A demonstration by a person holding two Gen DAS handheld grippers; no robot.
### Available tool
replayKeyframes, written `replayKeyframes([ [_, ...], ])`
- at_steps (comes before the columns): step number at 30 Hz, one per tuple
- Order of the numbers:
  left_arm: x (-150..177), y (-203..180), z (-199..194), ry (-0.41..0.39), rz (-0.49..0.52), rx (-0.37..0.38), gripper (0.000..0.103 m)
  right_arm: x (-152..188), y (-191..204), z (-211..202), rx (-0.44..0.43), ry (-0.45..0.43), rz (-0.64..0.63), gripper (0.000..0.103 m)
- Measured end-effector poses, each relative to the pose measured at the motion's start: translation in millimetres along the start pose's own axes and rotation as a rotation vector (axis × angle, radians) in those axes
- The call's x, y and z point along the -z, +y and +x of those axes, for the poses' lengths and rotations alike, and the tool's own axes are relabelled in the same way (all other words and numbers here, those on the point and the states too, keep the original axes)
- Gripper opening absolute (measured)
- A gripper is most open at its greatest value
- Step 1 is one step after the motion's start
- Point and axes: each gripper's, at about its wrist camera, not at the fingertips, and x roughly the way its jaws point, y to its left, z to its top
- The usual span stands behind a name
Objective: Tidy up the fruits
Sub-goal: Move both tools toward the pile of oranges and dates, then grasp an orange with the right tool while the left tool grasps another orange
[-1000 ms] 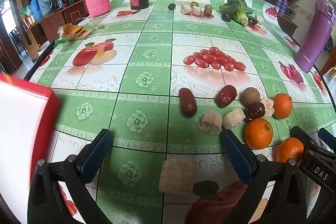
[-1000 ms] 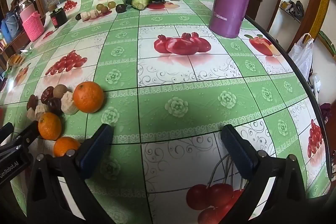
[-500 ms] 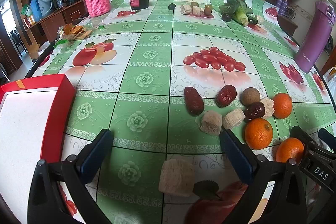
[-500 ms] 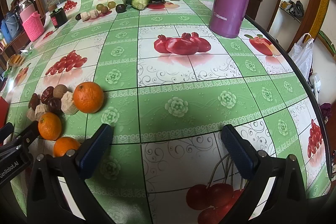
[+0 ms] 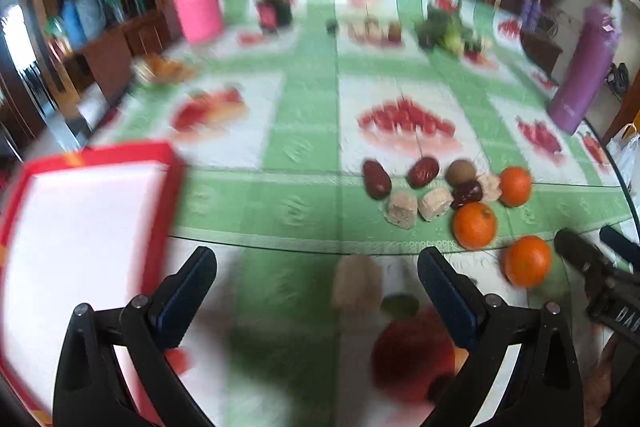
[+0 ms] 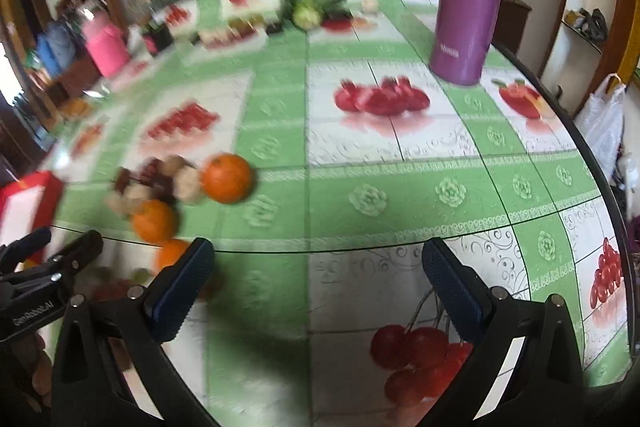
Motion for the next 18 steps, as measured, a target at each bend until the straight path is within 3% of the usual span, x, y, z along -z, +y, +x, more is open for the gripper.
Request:
replayKeyframes([
  [3, 7.7, 7.2, -36.4, -0.057, 0.019, -0.063, 0.101, 1.0, 12.0, -29.1, -0.057, -0.092, -0.047, 0.103],
  [5, 13.4, 12.0, -54.6, -0.092, 0.034, -0.043, 0.101, 3.9, 19.3, -38.9, -0.083, -0.116, -0.07, 0.103],
  [8, 23.3, 15.0, -67.9, -0.096, 0.059, -0.078, 0.101, 9.3, 26.8, -43.2, -0.125, -0.097, -0.092, 0.103],
  [13, 30.2, 22.4, -62.8, -0.058, 0.029, -0.054, 0.101, 9.4, 40.4, -35.3, -0.12, -0.07, -0.142, 0.103],
  [16, 32.2, 25.2, -60.4, -0.054, 0.024, -0.058, 0.101, 8.8, 44.5, -28.0, -0.13, -0.044, -0.154, 0.096],
  [18, 33.0, 26.2, -59.0, -0.048, 0.024, -0.064, 0.101, 7.2, 48.7, -17.8, -0.139, -0.014, -0.16, 0.084],
])
